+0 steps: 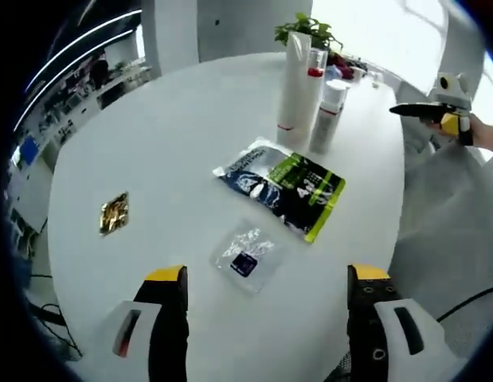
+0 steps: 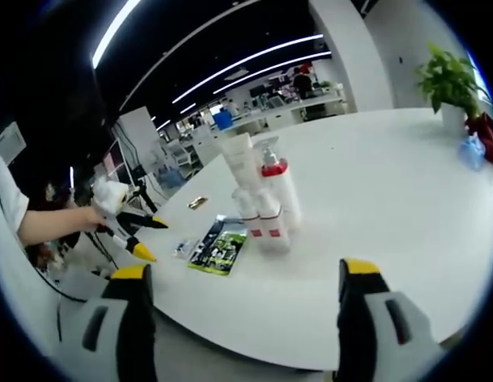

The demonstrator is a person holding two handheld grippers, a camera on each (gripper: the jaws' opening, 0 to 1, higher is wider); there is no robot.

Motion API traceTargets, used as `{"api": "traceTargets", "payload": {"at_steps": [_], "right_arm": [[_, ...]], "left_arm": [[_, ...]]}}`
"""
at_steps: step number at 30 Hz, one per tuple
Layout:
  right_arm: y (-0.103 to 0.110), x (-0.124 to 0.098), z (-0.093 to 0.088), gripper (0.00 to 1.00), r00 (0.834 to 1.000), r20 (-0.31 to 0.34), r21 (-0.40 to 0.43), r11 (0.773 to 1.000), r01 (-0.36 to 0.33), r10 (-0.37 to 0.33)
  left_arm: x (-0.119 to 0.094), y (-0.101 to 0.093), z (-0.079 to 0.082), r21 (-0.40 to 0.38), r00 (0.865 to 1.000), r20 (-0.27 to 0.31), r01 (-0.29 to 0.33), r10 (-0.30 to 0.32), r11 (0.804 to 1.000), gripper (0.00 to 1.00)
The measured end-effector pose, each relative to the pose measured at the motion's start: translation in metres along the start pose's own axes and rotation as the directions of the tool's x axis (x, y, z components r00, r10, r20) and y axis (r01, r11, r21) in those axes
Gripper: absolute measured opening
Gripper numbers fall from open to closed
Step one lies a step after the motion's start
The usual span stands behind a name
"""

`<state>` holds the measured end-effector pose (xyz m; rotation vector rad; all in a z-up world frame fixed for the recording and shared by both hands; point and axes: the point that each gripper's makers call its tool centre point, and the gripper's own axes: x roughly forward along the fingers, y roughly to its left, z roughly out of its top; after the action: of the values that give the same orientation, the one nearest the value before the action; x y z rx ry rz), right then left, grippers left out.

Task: Arrange the skincare products in the storage area until every visible bottle or jar stands upright without overlapping.

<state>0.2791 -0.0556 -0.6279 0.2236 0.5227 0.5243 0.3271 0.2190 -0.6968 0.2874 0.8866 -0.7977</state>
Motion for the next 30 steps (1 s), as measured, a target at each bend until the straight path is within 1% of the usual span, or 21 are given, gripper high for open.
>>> {"api": "traceTargets", "payload": {"at_steps": [1,2,6,8,11,13,23,26,29,30], "right_arm": [[0.0,0.0,0.0,0.97,1.0,0.0,-0.001,1.0,-0.001,0.001],[0.001,0.0,0.0,0.97,1.0,0.0,-0.002,1.0,-0.004,0.004],[0.002,0.0,-0.001,0.97,1.0,-0.002,-0.009,1.0,-0.011,0.011],[0.003,0.0,-0.001,0.97,1.0,-0.003,-0.013,1.0,-0.015,0.014],[0.003,0.0,-0.001,0.97,1.0,0.0,-0.013,1.0,-0.017,0.017],[0.003,0.0,0.0,0.97,1.0,0.002,-0.012,1.0,-0.017,0.018],[0.004,-0.001,0.001,0.98,1.0,0.012,-0.015,1.0,-0.023,0.023],[0.004,-0.001,0.001,0.98,1.0,0.014,-0.017,1.0,-0.022,0.023],[0.004,-0.001,0.001,0.98,1.0,0.014,-0.018,1.0,-0.022,0.022],[0.004,-0.001,0.001,0.98,1.0,0.013,-0.019,1.0,-0.022,0.022]], "left_arm": [[-0.002,-0.001,0.001,-0.019,1.0,0.011,0.001,-0.001,1.0,0.8],[-0.004,-0.002,0.004,-0.037,0.999,0.04,-0.004,0.006,0.999,0.8],[-0.013,-0.005,0.007,-0.074,0.997,0.073,-0.032,0.037,0.997,0.82],[-0.016,-0.007,0.009,-0.087,0.995,0.09,-0.038,0.046,0.995,0.84],[-0.021,-0.013,0.014,-0.119,0.989,0.138,-0.039,0.056,0.992,0.87],[-0.023,-0.016,0.015,-0.134,0.986,0.155,-0.041,0.061,0.99,0.89],[-0.031,-0.035,0.006,-0.183,0.982,0.174,-0.042,0.075,0.982,0.93],[-0.035,-0.04,0.006,-0.231,0.977,0.194,-0.04,0.086,0.972,0.95],[-0.038,-0.043,0.005,-0.245,0.974,0.202,-0.051,0.102,0.968,0.96],[-0.039,-0.044,0.004,-0.26,0.973,0.201,-0.06,0.115,0.964,0.97]]}}
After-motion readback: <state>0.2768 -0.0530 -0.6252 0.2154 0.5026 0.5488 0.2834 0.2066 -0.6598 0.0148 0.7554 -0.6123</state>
